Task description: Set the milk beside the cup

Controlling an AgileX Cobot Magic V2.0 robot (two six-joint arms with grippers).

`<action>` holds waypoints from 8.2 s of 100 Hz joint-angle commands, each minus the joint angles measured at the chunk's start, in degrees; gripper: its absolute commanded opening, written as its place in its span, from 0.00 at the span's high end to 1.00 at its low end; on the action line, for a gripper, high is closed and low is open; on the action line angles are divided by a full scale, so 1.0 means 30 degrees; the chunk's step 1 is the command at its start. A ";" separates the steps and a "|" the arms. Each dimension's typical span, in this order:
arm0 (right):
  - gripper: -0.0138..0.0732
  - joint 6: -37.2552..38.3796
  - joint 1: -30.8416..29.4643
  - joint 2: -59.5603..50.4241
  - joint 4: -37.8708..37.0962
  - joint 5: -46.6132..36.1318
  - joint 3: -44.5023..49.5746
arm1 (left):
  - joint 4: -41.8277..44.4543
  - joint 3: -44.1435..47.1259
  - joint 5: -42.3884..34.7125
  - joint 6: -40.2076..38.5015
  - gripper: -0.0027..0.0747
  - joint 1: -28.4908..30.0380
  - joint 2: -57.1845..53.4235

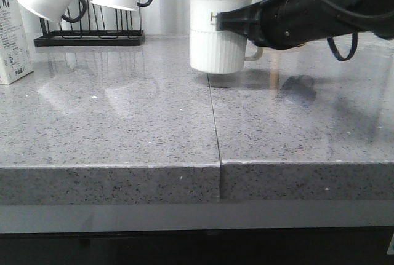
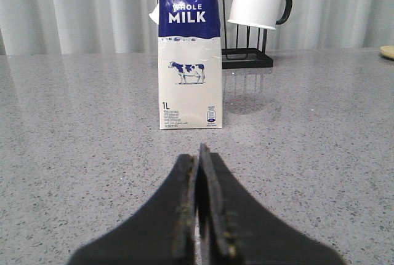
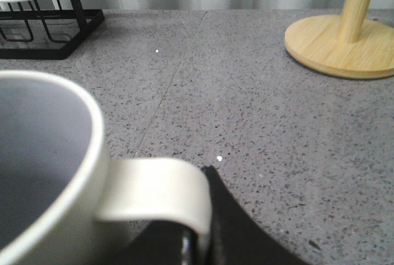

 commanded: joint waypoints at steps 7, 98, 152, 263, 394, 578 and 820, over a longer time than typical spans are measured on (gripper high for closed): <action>0.96 -0.0175 0.0130 -0.0415 0.0175 -0.2142 -0.0753 | -0.0038 0.0991 -0.1477 -0.0131 0.99 -0.0115 -0.0558; 0.54 -0.0175 0.0130 -0.0293 0.0246 -0.0536 -0.0533 | -0.0038 0.0991 -0.1477 -0.0131 0.99 -0.0115 -0.0558; 0.54 -0.0104 0.0890 -0.3190 0.0246 -0.1159 0.3040 | -0.0038 0.0991 -0.1477 -0.0131 0.99 -0.0115 -0.0558; 0.55 0.6539 -0.6863 -1.9362 -0.8929 0.7878 1.1145 | -0.0038 0.0991 -0.1450 -0.0131 0.99 -0.0115 -0.0558; 0.98 0.8036 -0.8761 -2.5367 -1.0644 1.2383 1.1553 | -0.0038 0.0991 -0.1450 -0.0131 0.99 -0.0115 -0.0558; 0.98 0.8036 -0.8761 -2.5367 -1.0644 1.2365 1.1553 | -0.3184 -1.0719 0.3252 0.1873 0.09 -0.0115 1.1254; 0.98 0.8036 -0.8761 -2.5332 -1.0644 1.2379 1.1553 | -0.2296 -1.7746 -0.9927 0.1837 0.86 0.1160 2.6878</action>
